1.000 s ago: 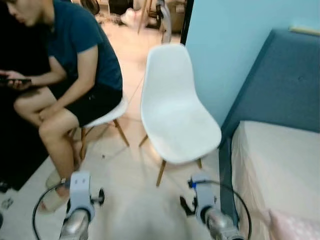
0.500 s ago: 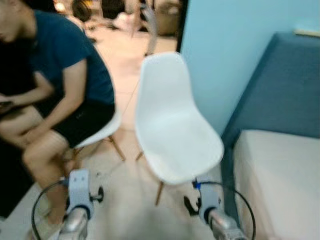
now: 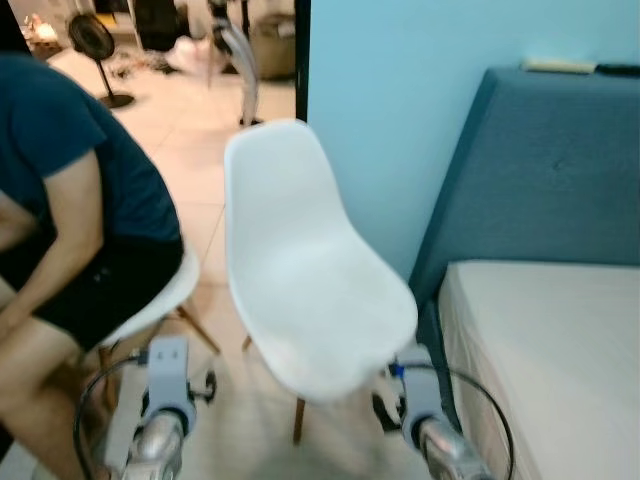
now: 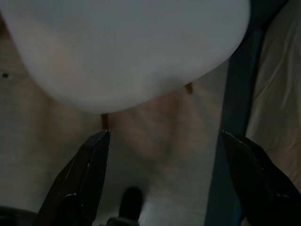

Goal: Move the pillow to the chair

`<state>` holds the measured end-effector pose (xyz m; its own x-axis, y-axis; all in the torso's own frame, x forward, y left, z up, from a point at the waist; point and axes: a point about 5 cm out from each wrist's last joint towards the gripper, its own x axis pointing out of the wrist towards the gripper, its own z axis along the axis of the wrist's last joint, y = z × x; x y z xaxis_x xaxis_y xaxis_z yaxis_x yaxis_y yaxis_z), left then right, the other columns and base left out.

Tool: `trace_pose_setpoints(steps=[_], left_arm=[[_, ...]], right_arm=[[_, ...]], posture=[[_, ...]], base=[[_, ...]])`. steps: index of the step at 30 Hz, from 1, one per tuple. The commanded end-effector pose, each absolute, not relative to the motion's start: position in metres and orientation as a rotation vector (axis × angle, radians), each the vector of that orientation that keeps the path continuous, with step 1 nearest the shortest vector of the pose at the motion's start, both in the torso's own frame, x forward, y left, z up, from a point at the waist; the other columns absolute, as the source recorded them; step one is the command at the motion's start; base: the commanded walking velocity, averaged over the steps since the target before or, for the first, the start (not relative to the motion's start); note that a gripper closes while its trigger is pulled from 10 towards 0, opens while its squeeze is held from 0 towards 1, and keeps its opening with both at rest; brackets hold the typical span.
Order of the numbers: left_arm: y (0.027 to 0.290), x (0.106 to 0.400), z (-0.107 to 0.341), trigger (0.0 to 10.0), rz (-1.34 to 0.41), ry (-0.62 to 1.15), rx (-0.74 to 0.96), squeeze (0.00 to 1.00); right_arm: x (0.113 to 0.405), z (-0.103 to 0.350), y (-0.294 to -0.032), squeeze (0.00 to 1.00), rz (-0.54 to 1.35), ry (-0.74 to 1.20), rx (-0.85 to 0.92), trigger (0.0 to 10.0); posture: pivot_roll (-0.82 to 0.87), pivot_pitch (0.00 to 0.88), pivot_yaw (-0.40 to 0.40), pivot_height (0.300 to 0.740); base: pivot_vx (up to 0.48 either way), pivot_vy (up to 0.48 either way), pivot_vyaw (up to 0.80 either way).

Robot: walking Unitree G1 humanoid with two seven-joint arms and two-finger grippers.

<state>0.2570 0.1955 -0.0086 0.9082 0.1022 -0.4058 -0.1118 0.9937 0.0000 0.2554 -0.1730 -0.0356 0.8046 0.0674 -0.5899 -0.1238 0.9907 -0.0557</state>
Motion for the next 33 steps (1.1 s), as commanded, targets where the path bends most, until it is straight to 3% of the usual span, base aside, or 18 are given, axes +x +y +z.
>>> trace_pose_setpoints(steps=[1, 10, 33], left_arm=[[0.1976, 0.2511, -0.0147, 10.0, 0.105, 0.453, -0.011, 0.0], [0.1984, 0.2496, -0.0151, 10.0, 0.115, 0.45, 0.004, 0.0], [0.1987, 0.2511, -0.0146, 10.0, 0.12, 0.446, 0.013, 0.0]], right_arm=[[0.2522, -0.0388, -0.1686, 0.0, 0.109, 0.645, -0.082, 10.0], [0.2533, -0.038, -0.1662, 0.0, 0.116, 0.639, -0.084, 10.0], [0.2535, -0.0387, -0.1731, 0.0, 0.069, 0.667, -0.08, 10.0]], posture=[[0.06, 0.073, -0.029, 0.74], [0.06, 0.072, -0.031, 0.74], [0.06, 0.063, -0.03, 0.74]], base=[[0.0, 0.0, 0.0], [0.0, 0.0, -0.12], [0.0, 0.0, -0.8]])
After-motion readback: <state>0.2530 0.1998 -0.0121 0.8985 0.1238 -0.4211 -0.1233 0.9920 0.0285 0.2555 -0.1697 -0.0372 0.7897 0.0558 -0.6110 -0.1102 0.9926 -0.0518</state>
